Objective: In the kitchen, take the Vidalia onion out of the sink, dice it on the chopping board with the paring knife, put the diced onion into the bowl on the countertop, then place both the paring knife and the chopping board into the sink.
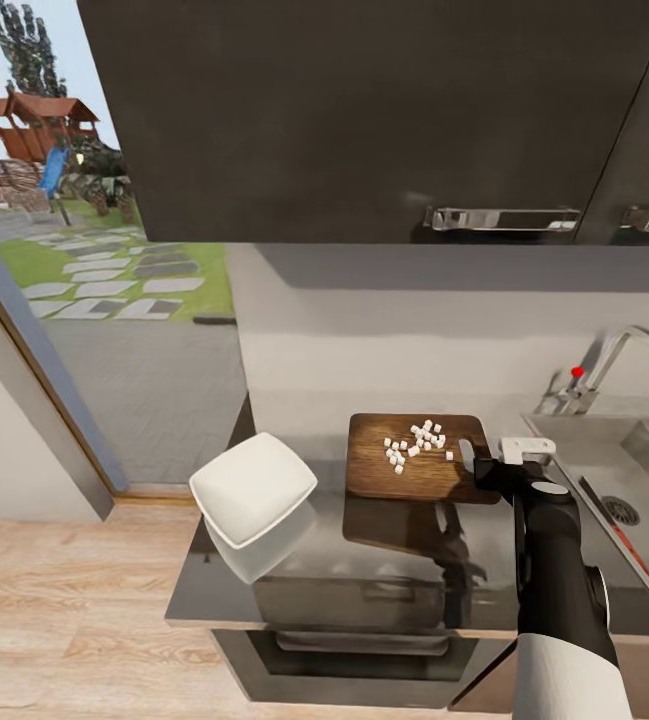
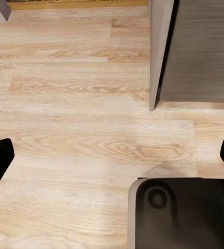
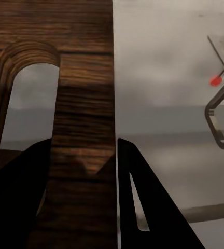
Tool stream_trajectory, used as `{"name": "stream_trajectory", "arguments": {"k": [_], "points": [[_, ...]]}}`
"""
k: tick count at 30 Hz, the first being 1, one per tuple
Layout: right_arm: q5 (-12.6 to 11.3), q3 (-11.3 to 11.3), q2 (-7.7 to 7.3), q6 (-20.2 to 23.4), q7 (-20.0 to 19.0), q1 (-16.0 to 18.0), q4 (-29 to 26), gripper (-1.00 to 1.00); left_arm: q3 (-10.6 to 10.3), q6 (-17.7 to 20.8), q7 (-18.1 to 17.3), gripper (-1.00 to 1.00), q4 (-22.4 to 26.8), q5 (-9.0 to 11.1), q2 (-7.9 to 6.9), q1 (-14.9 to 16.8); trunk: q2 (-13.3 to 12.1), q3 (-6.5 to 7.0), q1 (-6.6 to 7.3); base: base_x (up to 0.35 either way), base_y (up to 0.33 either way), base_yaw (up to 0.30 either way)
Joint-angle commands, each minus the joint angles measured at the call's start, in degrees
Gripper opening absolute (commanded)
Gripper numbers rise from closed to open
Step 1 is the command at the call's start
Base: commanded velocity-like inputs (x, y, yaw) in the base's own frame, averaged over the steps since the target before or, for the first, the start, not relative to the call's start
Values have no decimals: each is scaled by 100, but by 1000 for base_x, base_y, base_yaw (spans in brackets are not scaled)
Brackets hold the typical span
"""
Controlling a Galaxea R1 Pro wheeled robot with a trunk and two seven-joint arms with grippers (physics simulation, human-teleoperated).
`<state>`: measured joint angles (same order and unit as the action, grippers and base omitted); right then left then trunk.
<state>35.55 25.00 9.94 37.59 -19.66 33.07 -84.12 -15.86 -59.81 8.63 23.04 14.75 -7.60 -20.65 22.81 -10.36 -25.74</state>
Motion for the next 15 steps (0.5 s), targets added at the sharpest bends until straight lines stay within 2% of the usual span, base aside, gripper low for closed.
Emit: {"name": "stream_trajectory", "arguments": {"k": [1, 6, 15], "points": [[57, 13, 6, 15, -56, 7, -8, -100, -49, -5, 59, 100, 13, 11, -6, -1, 11, -1, -4, 0, 0, 0], [57, 7, 6, 12, -56, 10, -8, -100, -49, 0, 58, 100, 12, 10, -5, -1, 11, 44, -4, 0, 86, 0], [57, 5, 6, 12, -56, 8, -8, -100, -49, 1, 59, 100, 9, 11, -7, -1, 11, 125, -4, 0, 253, 0]]}}
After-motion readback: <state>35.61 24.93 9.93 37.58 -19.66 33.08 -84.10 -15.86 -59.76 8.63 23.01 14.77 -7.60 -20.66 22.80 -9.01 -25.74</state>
